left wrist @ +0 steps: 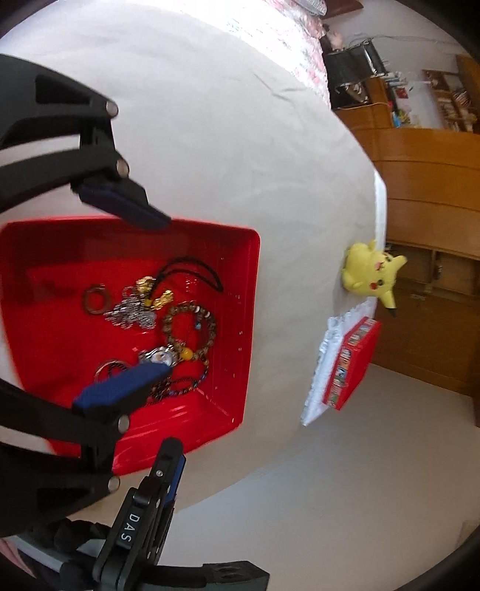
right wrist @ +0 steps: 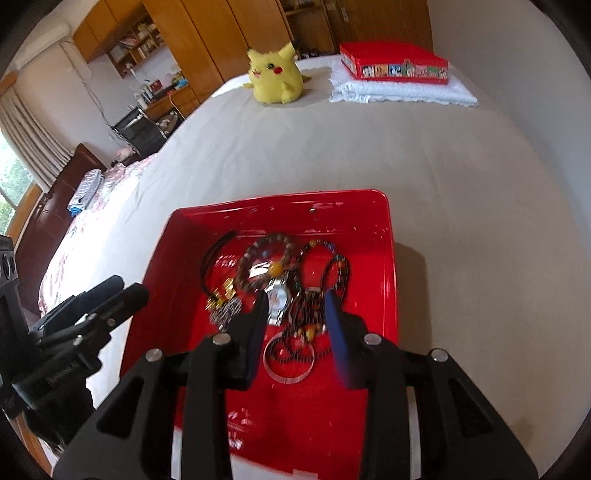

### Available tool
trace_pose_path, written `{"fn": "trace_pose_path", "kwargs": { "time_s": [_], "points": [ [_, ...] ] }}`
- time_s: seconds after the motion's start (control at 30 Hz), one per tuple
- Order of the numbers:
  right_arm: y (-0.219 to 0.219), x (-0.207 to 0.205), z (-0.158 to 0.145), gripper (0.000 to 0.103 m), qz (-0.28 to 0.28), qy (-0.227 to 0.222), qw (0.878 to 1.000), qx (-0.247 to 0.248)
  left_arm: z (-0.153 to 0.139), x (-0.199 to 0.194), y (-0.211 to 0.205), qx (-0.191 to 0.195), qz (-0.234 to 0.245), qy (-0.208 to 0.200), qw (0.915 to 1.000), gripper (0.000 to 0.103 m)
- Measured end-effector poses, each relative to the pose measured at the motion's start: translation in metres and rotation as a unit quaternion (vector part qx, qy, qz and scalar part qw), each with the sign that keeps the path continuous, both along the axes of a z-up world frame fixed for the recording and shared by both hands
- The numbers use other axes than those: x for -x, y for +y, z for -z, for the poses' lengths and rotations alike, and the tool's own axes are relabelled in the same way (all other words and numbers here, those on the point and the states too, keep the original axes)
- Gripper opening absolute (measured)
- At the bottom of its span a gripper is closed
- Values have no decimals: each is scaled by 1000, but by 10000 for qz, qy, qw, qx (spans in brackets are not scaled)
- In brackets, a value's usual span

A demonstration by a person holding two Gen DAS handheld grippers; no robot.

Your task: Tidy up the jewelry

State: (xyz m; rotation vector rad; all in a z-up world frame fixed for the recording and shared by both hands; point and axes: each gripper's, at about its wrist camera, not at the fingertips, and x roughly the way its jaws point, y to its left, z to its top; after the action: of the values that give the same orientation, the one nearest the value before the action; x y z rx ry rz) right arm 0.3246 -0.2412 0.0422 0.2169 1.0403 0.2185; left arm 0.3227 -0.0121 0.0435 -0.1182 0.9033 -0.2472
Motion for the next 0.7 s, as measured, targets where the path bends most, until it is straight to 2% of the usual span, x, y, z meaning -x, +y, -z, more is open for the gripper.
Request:
{"fn": "trace_pose_path", "kwargs": {
  "time_s": [0.07,0.17,0.4,0.47,0.53,0.67,0.7],
  "points": [
    [-1,19,-7,34,-56,-106,9999,-14,-6,17,2,-45,4,-129,9999,84],
    [0,39,-14,42,-123,-226,9997,22,-12,44,1,-273,72,-330,9991,91],
    [-2,75,-20,53,-221,-333,9991,112,-14,78,7,-405,-100,-409,9983,95],
    [-4,81,-21,60,-203,-379,9988,214,-15,86,8,-477,-124,-454,9978,99],
    [-5,87,-22,71,-144,-393,9986,312,-16,91,8,-553,-140,-496,9971,99],
    [-7,93,-22,84,-55,-349,9987,362,-19,101,10,-572,-261,-490,9968,99],
    [-6,95,-22,90,-59,-340,9988,357,-20,102,10,-573,-258,-491,9968,99]
  ]
}}
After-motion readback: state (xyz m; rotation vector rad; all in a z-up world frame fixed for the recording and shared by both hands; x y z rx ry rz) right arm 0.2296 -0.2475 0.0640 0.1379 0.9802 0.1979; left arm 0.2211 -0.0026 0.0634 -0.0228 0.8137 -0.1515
